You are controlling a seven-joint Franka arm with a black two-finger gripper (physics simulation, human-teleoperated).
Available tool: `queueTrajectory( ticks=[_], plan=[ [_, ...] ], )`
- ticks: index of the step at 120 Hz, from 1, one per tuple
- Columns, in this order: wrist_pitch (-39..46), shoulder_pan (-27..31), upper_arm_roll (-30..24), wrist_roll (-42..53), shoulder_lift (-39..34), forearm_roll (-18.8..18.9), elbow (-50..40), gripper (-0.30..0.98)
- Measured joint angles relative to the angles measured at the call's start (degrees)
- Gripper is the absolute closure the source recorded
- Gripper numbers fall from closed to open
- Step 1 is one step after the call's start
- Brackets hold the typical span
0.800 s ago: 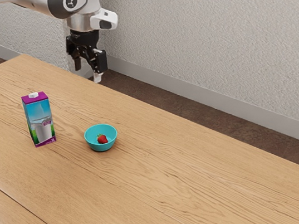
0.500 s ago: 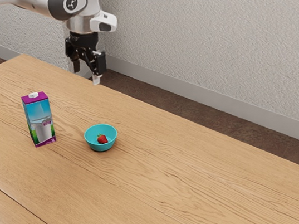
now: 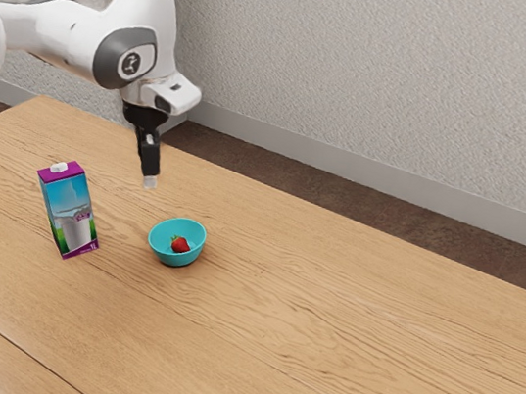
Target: Take strawberry from the bowl
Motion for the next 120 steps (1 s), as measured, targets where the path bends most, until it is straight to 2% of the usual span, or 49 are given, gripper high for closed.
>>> queueTrajectory(
  ticks=[47,80,120],
  plan=[
    [4.23,-0.07,-0.36,21.94,6.95,0.42,0.52,0.01],
    [7.45,0.2,-0.35,31.65,11.04,0.36,2.01,0.3],
    [9.42,1.01,-0.5,38.7,18.14,-0.79,5.81,0.38]
  ],
)
